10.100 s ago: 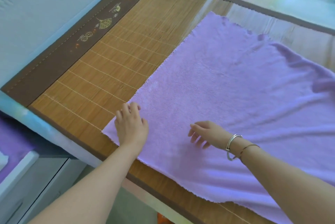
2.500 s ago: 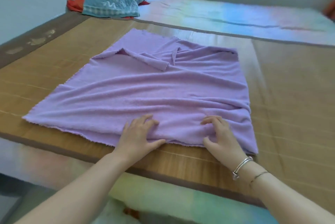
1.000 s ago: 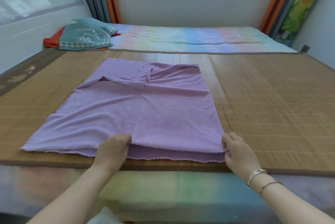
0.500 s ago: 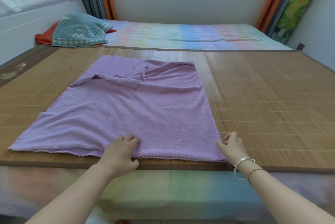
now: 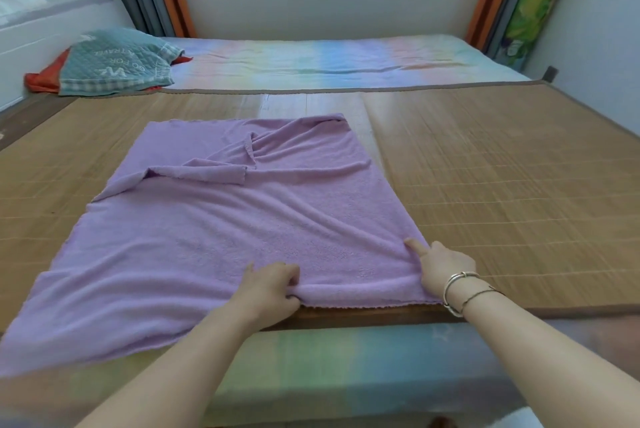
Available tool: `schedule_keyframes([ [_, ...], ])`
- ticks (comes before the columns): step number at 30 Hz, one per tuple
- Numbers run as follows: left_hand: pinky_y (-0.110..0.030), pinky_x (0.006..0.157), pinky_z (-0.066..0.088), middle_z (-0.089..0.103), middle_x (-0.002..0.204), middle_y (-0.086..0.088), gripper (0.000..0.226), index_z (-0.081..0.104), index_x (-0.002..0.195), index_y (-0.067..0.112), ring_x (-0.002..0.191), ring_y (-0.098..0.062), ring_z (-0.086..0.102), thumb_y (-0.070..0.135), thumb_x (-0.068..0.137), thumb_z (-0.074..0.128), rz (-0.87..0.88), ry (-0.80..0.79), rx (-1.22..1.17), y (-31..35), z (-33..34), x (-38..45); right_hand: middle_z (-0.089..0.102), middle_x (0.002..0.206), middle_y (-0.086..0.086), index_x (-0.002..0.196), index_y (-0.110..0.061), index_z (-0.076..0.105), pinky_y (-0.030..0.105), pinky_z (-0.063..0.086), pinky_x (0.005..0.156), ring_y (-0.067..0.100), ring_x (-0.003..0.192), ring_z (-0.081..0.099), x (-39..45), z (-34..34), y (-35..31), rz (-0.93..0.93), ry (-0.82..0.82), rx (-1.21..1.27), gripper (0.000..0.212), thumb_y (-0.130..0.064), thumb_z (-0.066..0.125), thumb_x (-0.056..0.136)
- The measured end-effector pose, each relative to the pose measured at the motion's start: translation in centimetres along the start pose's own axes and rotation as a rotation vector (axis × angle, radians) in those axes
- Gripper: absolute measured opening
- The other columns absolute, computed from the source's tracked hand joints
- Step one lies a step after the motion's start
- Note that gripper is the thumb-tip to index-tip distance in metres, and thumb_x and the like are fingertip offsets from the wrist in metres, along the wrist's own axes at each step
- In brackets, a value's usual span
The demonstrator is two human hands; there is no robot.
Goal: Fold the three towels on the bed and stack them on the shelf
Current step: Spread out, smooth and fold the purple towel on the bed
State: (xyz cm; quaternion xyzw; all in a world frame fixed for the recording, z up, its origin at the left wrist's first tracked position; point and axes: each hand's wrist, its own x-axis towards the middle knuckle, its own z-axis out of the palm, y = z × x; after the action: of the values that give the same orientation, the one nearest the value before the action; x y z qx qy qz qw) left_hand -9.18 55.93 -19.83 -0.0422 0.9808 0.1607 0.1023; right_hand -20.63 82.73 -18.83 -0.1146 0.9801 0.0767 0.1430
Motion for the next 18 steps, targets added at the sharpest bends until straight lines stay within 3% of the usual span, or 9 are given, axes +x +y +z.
schedule_keyframes([
  [3,-0.050,0.111,0.020,0.045,0.074,0.012,0.015,0.040,0.073,0.028,0.073,-0.011,0.043,0.024,0.077,0.053,0.015,-0.120,-0.079,2.7,1.0,-0.7,0.047,0.128,0.006,0.145,-0.042,0.012,0.035,0.044,0.079,0.028,0.112,0.057,-0.9,-0.2,2.6,0.055,-0.084,-0.058,0.068,-0.011,0.038,0.091],
  [6,-0.050,0.111,0.022,0.051,0.077,0.013,0.011,0.046,0.075,0.029,0.076,-0.007,0.049,0.028,0.073,0.056,0.079,-0.173,-0.138,3.1,1.4,-1.6,0.048,0.128,0.006,0.145,-0.038,0.012,0.034,0.043,0.081,0.026,0.116,0.053,-2.2,-0.1,3.4,0.079,-0.135,-0.090,0.073,-0.014,0.047,0.086],
  [10,-0.026,0.081,0.044,0.058,0.088,0.014,0.025,0.058,0.087,0.033,0.081,-0.005,0.055,0.051,0.072,0.067,0.099,-0.198,-0.264,2.1,-0.1,-2.7,0.040,0.128,0.007,0.139,-0.033,0.028,0.035,0.038,0.093,0.026,0.121,0.040,-3.1,-0.4,1.3,0.028,0.083,-0.180,0.061,-0.023,0.052,0.083],
  [13,-0.022,0.076,0.043,0.052,0.099,0.018,0.030,0.057,0.096,0.035,0.086,-0.003,0.053,0.060,0.081,0.061,0.062,-0.100,-0.286,0.5,-1.8,-2.9,0.039,0.128,0.009,0.141,-0.031,0.026,0.036,0.038,0.094,0.028,0.121,0.040,-2.7,-1.3,-1.8,-0.066,0.116,-0.063,0.060,-0.024,0.049,0.086],
  [18,-0.027,0.088,0.042,0.052,0.113,0.011,0.007,0.055,0.098,0.034,0.104,-0.010,0.052,0.039,0.093,0.054,-0.061,0.113,-0.287,-5.7,-5.6,-2.7,0.043,0.123,0.010,0.140,-0.027,0.029,0.036,0.043,0.086,0.030,0.113,0.043,-0.2,-4.3,-9.7,-0.228,0.073,0.198,0.058,-0.016,0.046,0.086],
])
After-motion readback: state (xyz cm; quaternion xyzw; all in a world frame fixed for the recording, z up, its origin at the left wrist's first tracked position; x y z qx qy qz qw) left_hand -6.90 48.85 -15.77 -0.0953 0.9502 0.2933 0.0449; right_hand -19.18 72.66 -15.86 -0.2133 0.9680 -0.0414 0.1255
